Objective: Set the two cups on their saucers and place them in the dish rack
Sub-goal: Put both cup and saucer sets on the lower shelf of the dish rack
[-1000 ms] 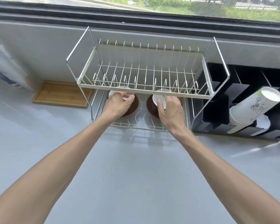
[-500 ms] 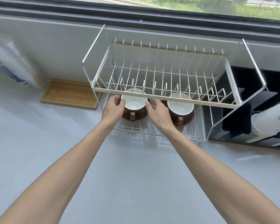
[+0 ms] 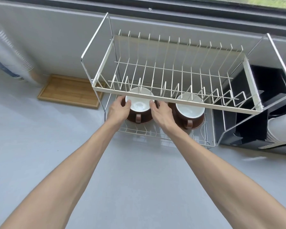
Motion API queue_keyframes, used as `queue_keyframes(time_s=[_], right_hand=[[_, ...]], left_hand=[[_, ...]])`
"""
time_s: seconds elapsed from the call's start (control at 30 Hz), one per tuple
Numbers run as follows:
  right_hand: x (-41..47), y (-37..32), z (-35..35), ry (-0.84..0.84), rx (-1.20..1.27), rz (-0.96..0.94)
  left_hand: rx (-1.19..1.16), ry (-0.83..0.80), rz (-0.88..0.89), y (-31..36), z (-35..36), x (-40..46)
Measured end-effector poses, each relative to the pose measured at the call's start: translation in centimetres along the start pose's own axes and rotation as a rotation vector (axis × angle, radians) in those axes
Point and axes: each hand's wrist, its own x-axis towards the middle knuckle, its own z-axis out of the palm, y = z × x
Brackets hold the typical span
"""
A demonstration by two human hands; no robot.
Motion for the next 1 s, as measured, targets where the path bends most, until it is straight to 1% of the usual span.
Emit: queue_keyframes(time_s=[0.27, 0.33, 0.4, 0.5, 0.6, 0.63, 0.67, 0.7, 0.73, 0.77, 0.8, 0.83, 0.87, 0.93, 1.0], right_hand=[[-0.7, 0.2, -0.3, 0.007, -0.018, -0.038], [-0.8, 0.1, -0.5, 0.022, -0.069, -0.058], [-1.1, -0.1, -0.9, 0.065, -0.158, -0.111], [-2.3, 0.1, -2.1, 0.192, -0.272, -0.317], [-3.1, 1.5, -3.6, 0.352, -0.569, -0.622], [-2.7, 2.4, -4.0, 0.392, -0.651, -0.681], [-2.2, 3.3, -4.5, 0.393, -0.682, -0.674], [-1.7, 4.1, -5.0, 0.379, -0.702, -0.623], [-1.3, 4.9, -5.7, 0.368, -0.724, -0.552], [-0.8, 5.6, -6.3, 0.369, -0.738, -0.494], [-0.6, 6.1, -7.0, 0.383, -0.719, -0.45], [-0.6, 6.3, -7.6, 0.413, -0.658, -0.425], [-0.9, 6.2, -8.3, 0.434, -0.552, -0.407], [-1.5, 5.6, -9.5, 0.446, -0.322, -0.349], [-1.3, 5.6, -10.2, 0.381, -0.143, -0.154]], left_hand=[[0.036, 0.005, 0.018, -0.3, 0.3, -0.9], [0.111, 0.016, 0.015, -0.1, 0.4, -1.0], [0.251, 0.055, 0.054, 0.6, 0.3, -1.5], [0.413, 0.18, 0.249, 1.6, 0.7, -3.2], [0.482, 0.313, 0.511, 1.9, 2.1, -5.1], [0.489, 0.343, 0.61, 1.8, 2.8, -5.6], [0.49, 0.358, 0.711, 1.6, 3.5, -6.2], [0.482, 0.353, 0.805, 1.3, 4.2, -6.7], [0.458, 0.327, 0.874, 1.0, 5.1, -7.3], [0.415, 0.279, 0.908, 0.9, 5.8, -7.9], [0.361, 0.219, 0.903, 1.0, 6.6, -8.5], [0.303, 0.166, 0.862, 1.3, 7.4, -9.0], [0.25, 0.129, 0.783, 1.8, 8.1, -9.5], [0.159, 0.078, 0.537, 3.0, 9.6, -9.8], [0.103, 0.012, 0.284, 3.9, 10.8, -9.6]])
